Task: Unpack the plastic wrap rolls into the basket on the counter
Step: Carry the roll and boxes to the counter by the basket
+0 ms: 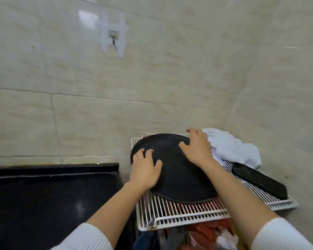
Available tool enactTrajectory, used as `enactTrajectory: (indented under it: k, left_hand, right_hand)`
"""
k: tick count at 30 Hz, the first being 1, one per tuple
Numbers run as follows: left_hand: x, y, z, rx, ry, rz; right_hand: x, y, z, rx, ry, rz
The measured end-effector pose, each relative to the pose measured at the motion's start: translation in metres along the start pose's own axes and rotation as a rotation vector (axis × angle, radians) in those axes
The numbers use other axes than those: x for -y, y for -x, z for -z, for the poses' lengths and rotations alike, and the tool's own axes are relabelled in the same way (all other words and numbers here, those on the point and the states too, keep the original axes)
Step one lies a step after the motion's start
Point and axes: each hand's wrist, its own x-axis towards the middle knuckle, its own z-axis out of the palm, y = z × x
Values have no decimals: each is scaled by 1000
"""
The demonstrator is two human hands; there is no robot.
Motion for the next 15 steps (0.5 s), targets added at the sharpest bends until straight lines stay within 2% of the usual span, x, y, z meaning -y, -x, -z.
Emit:
enactTrajectory:
  k: [3,6,12,15]
  left_hand:
    - [-9,1,-27,84,-143,62]
    - [-6,2,-37,106,-292,70]
    - [-10,1,-37,115,-353,67]
    - [-9,-2,-19,111,-188,64]
  right_hand:
    - [-49,-7,10,165,165,-168]
    - [-75,-7,6,296,217,-203]
    - [-75,-14,3,250,160,-185]
    - [-51,-18,6,232,16,-128]
